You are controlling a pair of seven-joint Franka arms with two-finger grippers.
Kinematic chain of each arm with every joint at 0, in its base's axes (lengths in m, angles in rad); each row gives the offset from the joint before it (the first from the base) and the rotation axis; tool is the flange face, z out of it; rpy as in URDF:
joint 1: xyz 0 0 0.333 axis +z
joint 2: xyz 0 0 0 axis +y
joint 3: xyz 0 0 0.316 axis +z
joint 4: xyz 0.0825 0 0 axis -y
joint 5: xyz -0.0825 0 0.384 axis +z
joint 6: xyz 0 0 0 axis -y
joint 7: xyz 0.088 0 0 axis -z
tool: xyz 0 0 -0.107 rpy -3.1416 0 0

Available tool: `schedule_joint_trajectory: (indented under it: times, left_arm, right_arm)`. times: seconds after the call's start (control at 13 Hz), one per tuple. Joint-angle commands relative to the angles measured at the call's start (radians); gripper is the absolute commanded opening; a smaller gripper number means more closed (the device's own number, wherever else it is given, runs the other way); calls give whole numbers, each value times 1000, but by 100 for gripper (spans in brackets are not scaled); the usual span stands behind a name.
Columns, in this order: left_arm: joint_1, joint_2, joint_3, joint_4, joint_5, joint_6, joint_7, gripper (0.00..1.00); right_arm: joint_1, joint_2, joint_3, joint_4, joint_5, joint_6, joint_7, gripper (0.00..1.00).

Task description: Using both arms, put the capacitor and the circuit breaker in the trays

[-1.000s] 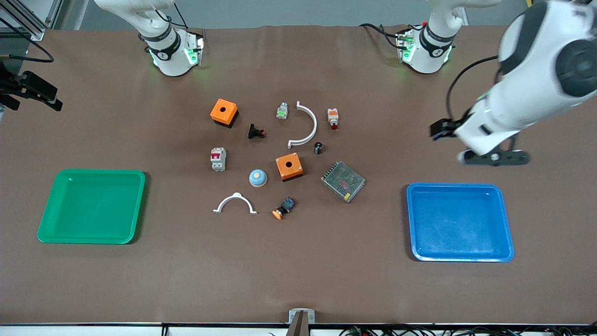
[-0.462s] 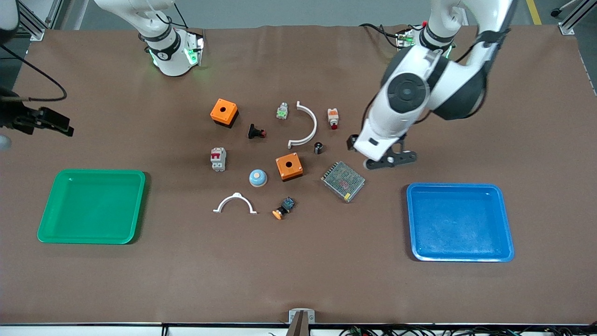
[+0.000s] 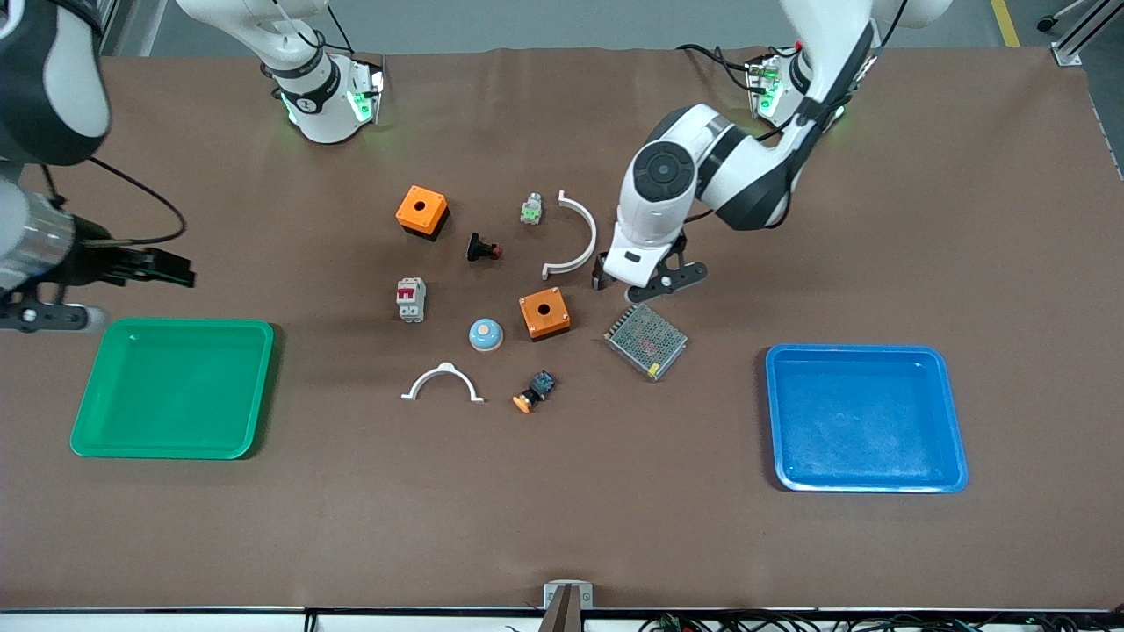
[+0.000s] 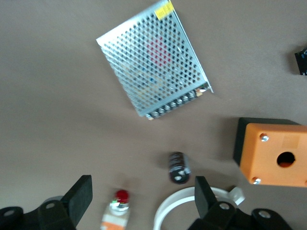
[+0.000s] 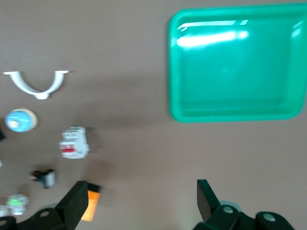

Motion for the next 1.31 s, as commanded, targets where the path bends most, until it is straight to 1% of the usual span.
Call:
schedule_joint_trajectory:
  times: [0.0,0.08,0.23,0.38,0.54,0.62,0.77,0.85,1.0,1.23]
  left_arm:
    - [-41,65,9,5,7,86,-104,88]
    - [-48,87,9,5,7,115,-126,86]
    - [-74,125,10,5,7,167,-170,83]
    - [-77,151,10,5,9,189,-178,80]
    - [-77,168,10,5,9,192,-178,78]
    - [-77,171,10,5,10,202,-178,76]
    - [-78,185,10,5,10,213,-178,75]
    - [-78,187,10,5,10,213,-178,74]
    - [-77,187,10,3,10,213,-178,68]
    - [-86,194,9,1,10,212,-180,59]
  right_arm:
    - [115,-37,-1,-242,46,227,106,100]
    - [145,-48,-1,-324,48,318,120,100]
    - [235,-46,-1,-447,49,479,187,100]
    - [316,-42,-1,-560,49,662,237,100]
    - [384,-26,-1,-660,49,847,258,100]
    - [401,3,-1,-685,48,906,258,100]
    - [447,53,-2,-685,46,942,258,100]
    - [452,73,-2,-686,43,966,257,100]
    - [452,101,-4,-686,27,980,251,100]
    - [450,113,-4,-688,-18,979,251,100]
